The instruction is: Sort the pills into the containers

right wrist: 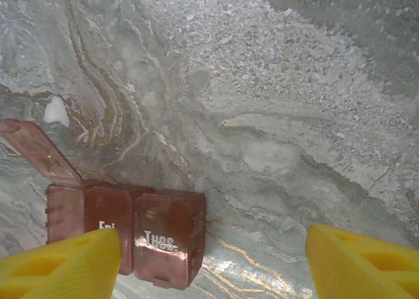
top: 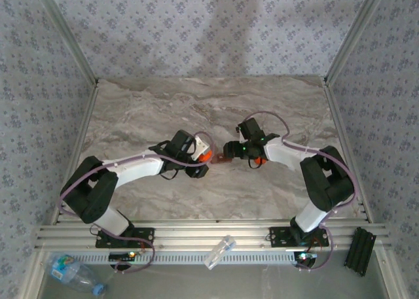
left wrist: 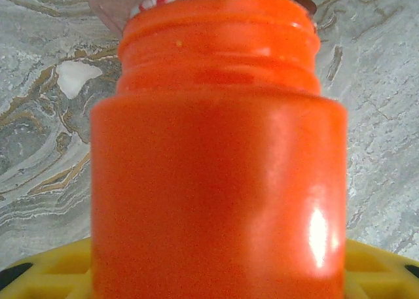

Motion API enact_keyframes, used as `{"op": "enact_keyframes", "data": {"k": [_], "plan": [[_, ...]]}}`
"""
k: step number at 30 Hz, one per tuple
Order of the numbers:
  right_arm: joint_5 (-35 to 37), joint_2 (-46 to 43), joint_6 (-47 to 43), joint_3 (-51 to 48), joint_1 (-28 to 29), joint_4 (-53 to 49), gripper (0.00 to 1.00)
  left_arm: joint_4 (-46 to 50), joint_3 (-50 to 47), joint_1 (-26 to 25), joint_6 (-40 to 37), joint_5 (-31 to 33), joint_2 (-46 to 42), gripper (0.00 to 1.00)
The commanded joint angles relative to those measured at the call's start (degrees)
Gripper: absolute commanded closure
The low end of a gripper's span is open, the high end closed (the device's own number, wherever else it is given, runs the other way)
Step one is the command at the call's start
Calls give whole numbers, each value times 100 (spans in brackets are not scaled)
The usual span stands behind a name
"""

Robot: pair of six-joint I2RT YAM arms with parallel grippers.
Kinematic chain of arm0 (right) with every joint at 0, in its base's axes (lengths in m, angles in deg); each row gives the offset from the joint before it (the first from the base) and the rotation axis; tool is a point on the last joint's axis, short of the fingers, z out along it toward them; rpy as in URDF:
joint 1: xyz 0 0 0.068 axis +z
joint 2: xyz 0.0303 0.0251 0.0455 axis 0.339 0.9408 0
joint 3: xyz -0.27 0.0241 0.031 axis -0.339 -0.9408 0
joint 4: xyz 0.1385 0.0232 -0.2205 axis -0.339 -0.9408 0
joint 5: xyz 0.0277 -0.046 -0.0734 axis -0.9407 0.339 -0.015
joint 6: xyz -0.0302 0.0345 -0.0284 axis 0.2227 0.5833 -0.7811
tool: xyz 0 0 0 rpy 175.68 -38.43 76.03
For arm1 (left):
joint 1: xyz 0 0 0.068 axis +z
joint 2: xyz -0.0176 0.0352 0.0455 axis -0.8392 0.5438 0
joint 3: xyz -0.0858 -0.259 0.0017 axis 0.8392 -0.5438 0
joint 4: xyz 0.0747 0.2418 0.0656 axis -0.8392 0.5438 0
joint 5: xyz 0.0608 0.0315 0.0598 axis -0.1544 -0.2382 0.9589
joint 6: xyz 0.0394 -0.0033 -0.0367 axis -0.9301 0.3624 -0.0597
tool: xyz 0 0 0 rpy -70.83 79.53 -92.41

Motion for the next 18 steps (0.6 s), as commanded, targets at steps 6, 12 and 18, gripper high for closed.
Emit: {"op": "enact_keyframes", "data": {"k": [6, 12, 18], "plan": [[126, 79, -130, 74, -19, -135, 25, 332, 410, -41, -86, -201, 242, 100], [129, 146, -52, 68, -27, -93, 25, 576, 651, -44, -176, -213, 457, 100], [101, 213, -16, 54, -28, -23, 25, 1014, 945, -45, -299, -72, 667, 100]]}}
